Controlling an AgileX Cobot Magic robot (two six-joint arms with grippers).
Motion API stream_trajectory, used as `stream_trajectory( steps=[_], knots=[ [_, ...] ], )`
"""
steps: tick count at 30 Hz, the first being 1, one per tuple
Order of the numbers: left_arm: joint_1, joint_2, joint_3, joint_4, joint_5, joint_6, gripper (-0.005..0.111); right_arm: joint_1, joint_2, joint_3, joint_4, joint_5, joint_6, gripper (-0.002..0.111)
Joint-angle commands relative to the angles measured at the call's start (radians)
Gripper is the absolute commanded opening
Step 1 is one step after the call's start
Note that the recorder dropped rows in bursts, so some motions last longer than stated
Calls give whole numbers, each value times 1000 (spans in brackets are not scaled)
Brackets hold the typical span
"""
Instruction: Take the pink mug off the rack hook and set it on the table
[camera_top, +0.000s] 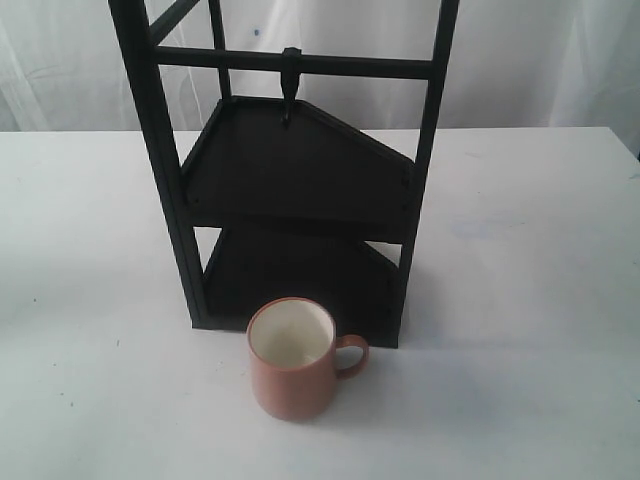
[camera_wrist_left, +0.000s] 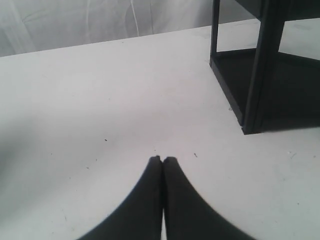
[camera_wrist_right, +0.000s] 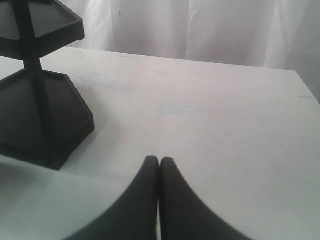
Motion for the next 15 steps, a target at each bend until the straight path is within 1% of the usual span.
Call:
stream_trajectory(
  steps=[1, 15],
  knots=[
    [1, -4, 4, 24, 10, -21, 0, -6, -6, 5, -3, -3, -8, 0],
    [1, -4, 4, 26, 10, -21, 0, -6, -6, 5, -3, -3, -8, 0]
  ],
)
